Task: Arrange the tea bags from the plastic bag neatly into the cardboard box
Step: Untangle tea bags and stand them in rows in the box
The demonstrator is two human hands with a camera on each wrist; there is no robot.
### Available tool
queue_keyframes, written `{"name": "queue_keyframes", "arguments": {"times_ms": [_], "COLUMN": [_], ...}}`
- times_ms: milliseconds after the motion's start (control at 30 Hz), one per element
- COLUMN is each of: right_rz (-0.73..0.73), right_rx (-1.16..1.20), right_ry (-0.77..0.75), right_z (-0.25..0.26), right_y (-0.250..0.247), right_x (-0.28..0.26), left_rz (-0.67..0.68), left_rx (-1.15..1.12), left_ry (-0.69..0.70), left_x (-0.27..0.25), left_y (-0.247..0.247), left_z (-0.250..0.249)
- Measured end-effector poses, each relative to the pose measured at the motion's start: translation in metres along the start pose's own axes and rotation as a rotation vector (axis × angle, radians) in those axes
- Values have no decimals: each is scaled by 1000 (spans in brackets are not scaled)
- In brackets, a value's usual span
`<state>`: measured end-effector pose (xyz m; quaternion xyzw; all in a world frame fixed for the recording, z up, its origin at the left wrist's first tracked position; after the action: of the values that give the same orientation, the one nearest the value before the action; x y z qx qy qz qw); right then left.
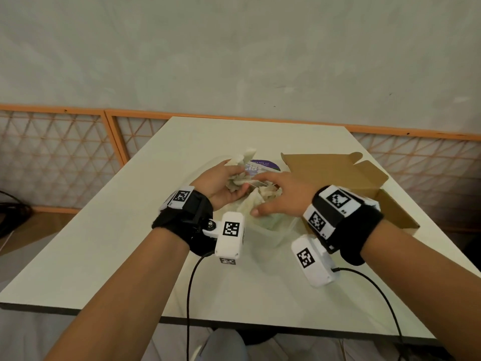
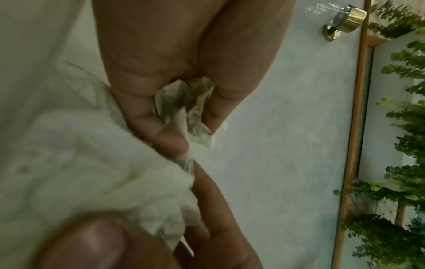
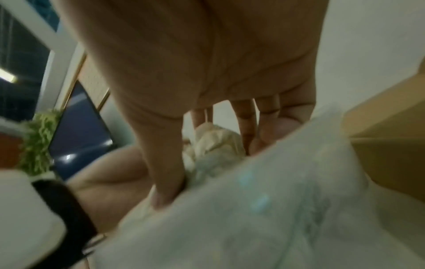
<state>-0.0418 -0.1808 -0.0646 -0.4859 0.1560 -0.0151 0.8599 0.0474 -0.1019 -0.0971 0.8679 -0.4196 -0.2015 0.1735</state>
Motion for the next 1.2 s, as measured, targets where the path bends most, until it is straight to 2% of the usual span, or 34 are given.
{"name": "queue_keyframes", "arguments": {"times_ms": [167,233,333,433,533,633,700,767,833,900,1033,1100,1200], "right_rz": [-133,-174,-267,-314,-280,-194,-144,-146,-233,-278,-72,-90,-197], "right_rx": [24,203,608,822,942,994,1040,1141,1009,670,240,107,72], "right_ry": [13,21,13,-40,-89,-125,-148,-132,-60,29,46,3,11], "right_z": [1,-3,-13,-13,-1,13,20,14,0,-12,-4,1,-5], "right_y": [-15,-28,-51,-67,-67,-52,-44,-43,-48,-50,-12,-6,-13], "right_x": [9,5,-1,-2,5,14,16,14,10,6,11,15,15], "left_rz": [-11,-27,-40,-41,80,228,213,142,50,-5,59,107,129], "left_rx": [-98,-142,-181,-157,-142,-26,33,-19,-140,-238,-327,-382,-424], "left_ry": [79,76,78,100,67,58,107,137,131,122,120,155,216], "left_x": [3,2,2,4,4,0,0,1,1,1,-2,-5,-7], "left_y": [-7,-11,-14,-12,6,33,37,29,13,0,8,15,15], "left_z": [-4,-2,-3,-6,-8,-10,-13,-14,-11,-8,-8,-14,-23]}}
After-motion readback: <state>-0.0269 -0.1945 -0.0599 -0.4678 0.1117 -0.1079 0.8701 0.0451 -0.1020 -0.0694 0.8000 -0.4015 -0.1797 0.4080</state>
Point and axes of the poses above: each hand's wrist, its own x-axis towards the middle knuckle, its own y-axis out of the palm, z = x × y, the point moved 9 cm from there along x, towards the middle knuckle, and after that the axes turned 8 degrees about z, right-handed, at the moved point
